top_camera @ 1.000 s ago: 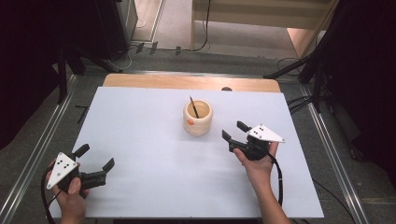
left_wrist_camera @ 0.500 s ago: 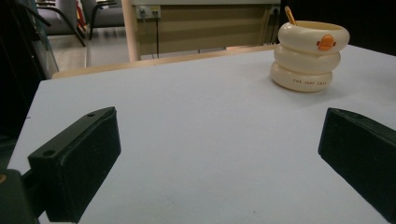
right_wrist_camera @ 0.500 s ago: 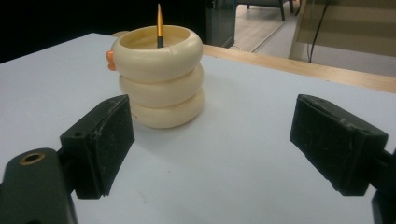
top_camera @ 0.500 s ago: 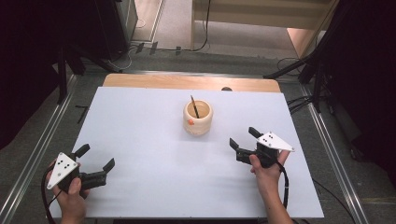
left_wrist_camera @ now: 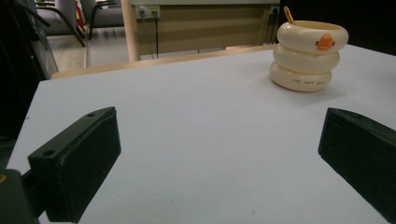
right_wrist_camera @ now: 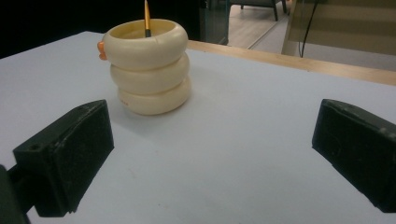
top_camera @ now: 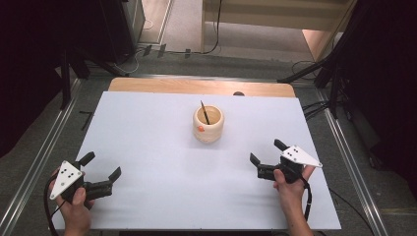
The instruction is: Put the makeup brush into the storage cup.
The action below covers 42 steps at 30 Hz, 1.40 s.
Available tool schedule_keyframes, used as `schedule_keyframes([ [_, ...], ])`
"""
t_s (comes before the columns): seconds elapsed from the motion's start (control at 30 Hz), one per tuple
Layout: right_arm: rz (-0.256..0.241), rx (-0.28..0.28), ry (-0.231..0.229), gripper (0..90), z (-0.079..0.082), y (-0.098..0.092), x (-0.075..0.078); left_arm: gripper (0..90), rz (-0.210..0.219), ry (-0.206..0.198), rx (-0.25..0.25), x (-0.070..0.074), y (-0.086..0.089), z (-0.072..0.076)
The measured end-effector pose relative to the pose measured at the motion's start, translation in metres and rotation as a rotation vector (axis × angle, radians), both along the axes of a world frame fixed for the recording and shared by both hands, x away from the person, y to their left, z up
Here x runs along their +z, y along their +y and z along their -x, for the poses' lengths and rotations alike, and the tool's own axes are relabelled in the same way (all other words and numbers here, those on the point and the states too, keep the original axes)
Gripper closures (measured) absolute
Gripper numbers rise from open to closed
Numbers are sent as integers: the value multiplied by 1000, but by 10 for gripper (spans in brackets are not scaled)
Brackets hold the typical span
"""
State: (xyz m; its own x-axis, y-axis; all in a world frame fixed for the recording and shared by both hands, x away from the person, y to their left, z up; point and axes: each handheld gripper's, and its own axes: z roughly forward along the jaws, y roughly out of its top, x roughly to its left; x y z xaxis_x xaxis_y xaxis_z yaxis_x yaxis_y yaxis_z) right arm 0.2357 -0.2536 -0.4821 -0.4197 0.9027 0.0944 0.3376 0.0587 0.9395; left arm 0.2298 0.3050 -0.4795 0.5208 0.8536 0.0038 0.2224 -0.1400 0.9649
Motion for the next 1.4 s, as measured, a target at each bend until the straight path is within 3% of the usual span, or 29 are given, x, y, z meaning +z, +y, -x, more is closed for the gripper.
schedule_keyframes([
  [0.5,-9,-21,11,0,12,-18,-4,0,2,-2,0,0,0,0],
  [1.4,22,-75,12,0,37,-54,-12,0,5,-2,0,0,0,0],
])
